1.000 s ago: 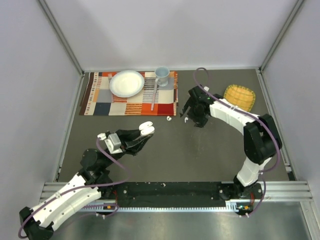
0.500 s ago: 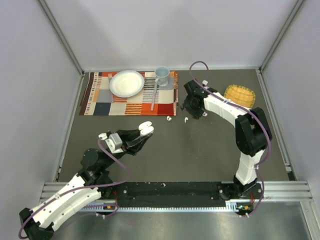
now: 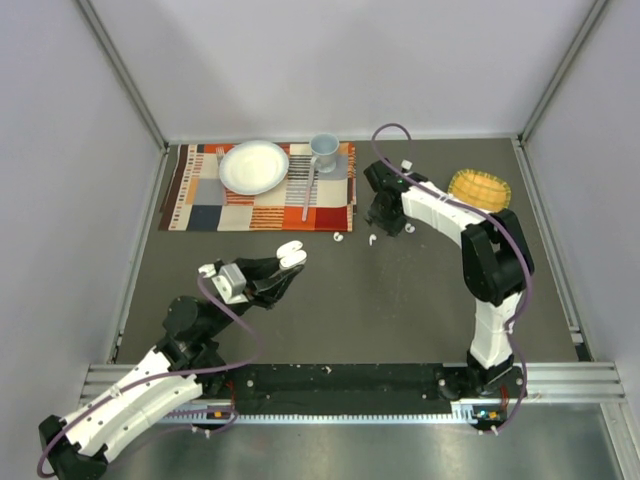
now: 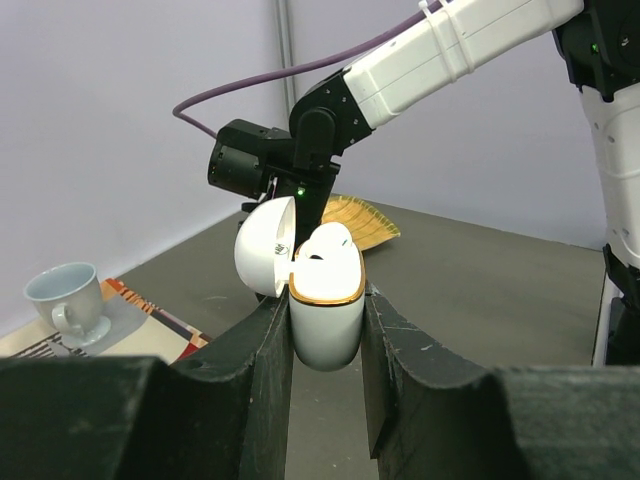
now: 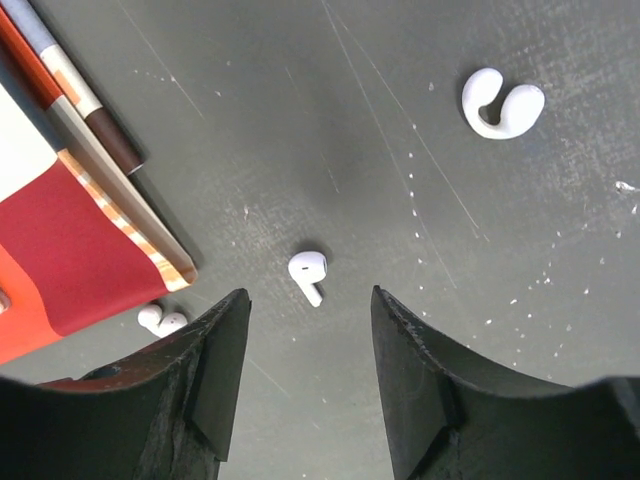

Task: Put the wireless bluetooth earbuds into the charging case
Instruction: Pick up the left earbud from the center of the board.

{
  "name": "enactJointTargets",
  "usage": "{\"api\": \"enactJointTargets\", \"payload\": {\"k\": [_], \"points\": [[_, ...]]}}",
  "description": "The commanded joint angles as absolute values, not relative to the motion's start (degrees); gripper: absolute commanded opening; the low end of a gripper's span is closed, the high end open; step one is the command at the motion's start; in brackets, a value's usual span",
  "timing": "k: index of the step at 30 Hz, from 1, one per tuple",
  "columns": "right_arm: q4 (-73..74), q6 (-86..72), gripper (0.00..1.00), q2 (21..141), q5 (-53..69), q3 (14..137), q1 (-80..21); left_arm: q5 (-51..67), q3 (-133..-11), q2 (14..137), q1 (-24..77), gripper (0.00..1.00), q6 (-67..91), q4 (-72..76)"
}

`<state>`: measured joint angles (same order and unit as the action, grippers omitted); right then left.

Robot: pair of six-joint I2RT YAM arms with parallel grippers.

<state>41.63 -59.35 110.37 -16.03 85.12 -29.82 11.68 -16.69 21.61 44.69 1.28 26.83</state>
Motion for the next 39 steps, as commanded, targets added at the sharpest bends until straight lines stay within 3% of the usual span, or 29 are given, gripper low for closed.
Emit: {"api": "enactJointTargets", "payload": {"k": [1, 8, 15, 20, 22, 23, 26, 30, 39], "points": [[42.1, -57.8, 0.51, 112.5, -16.3, 88.6, -29.5, 11.0, -16.7, 22.1, 44.6, 0.0, 0.5, 28.8], [42.5, -55.1, 0.53, 112.9, -16.1, 89.0, -29.4, 10.9, -17.1, 22.1, 44.6, 0.0, 0.5, 28.5], [44.8, -47.9, 0.7, 106.9, -18.1, 91.1, -29.0, 10.9, -17.2, 21.5, 44.6, 0.0, 0.5, 27.4], [44.9, -45.8, 0.76, 105.7, -19.0, 92.1, -29.0, 10.8, -16.6, 21.9, 44.6, 0.0, 0.9, 28.6], [44.9, -46.0, 0.97, 105.9, -19.1, 92.1, -29.0, 11.0, -16.9, 22.1, 44.6, 0.0, 0.9, 28.5], [45.0, -46.1, 0.99, 106.3, -18.7, 92.1, -29.0, 11.0, -16.9, 22.1, 44.6, 0.0, 0.7, 28.3], [45.2, -47.3, 0.9, 107.6, -17.1, 93.1, -28.9, 11.0, -17.1, 22.0, 44.6, 0.0, 0.5, 28.1], [45.3, -49.5, 0.89, 111.3, -12.8, 94.4, -28.9, 11.2, -17.0, 22.0, 44.6, 0.0, 0.7, 28.2], [45.3, -53.2, 0.71, 114.3, -14.6, 93.7, -29.6, 11.2, -16.3, 22.0, 44.6, 0.0, 1.1, 28.9]]}}
